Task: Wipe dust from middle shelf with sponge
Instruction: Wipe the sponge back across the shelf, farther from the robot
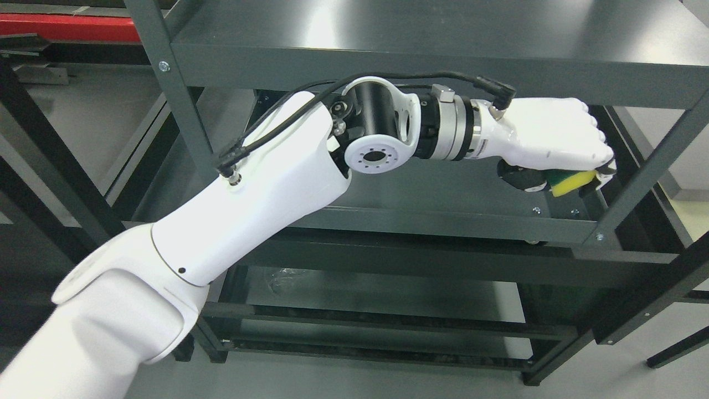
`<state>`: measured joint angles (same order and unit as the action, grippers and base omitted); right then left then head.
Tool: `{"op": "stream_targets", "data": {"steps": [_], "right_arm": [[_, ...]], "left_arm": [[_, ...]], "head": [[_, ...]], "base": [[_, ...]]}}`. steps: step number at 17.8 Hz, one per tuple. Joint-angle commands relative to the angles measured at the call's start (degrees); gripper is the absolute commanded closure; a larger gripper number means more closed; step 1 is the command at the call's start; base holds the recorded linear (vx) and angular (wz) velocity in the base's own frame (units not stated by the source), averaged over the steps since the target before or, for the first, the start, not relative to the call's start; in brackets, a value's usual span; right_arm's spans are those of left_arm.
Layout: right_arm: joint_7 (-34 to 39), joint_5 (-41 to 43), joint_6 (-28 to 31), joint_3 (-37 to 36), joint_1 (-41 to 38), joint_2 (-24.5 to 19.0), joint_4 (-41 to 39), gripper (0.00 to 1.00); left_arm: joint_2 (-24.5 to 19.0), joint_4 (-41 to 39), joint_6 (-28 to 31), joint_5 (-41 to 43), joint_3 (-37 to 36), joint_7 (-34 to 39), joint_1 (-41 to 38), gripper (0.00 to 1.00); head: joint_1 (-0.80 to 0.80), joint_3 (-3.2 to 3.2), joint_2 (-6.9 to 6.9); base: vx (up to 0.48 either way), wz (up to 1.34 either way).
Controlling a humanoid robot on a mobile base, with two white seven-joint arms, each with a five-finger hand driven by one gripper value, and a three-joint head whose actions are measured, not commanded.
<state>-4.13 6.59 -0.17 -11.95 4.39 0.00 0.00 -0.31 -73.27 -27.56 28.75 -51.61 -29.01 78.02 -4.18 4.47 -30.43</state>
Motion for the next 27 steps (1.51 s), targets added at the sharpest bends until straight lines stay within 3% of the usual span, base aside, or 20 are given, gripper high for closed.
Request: {"op": "stream_targets", "data": {"steps": [1, 8, 11, 16, 20, 27], "right_arm": [[0.00, 0.00, 4.22, 0.00, 0.00, 1.00, -1.00, 0.00], [0.00, 0.00, 4.22, 0.09, 0.00, 1.00, -1.00, 0.00], [0.00, 0.00, 4.22, 0.00, 0.00, 1.00, -1.00, 0.00], [0.00, 0.00, 4.22, 0.00, 0.00, 1.00, -1.00, 0.00], [0.00, 0.00, 4.22, 0.00, 0.00, 1.00, -1.00, 0.00], [0.00, 0.00, 4.22, 0.00, 0.00, 1.00, -1.00, 0.00]], "left_arm": [[-0.69, -2.84, -0.65, 2.19, 12.93, -0.43, -2.70, 0.98], [-0.69, -8.82, -0.74, 2.19, 19.08, -2.10, -4.19, 0.98], [-0.69, -11.89, -1.70, 2.19, 26.19, -6.13, -8.65, 0.98], [-0.69, -13.48, -9.17, 2.10, 38.58, -13.95, -16.31, 0.98], [-0.69, -14.53, -14.18, 1.84, 49.48, -21.15, -18.60, 0.98], [-0.69, -15.94, -17.44, -0.18, 64.33, -27.75, -22.73, 0.97]], "head": [[0.00, 0.00, 0.00], [0.00, 0.00, 0.00], [0.00, 0.00, 0.00], [0.00, 0.00, 0.00], [0.00, 0.00, 0.00], [0.00, 0.00, 0.00]], "base": [[0.000, 0.00], [0.000, 0.00], [0.000, 0.00], [0.000, 0.00], [0.000, 0.00], [0.000, 0.00]]}}
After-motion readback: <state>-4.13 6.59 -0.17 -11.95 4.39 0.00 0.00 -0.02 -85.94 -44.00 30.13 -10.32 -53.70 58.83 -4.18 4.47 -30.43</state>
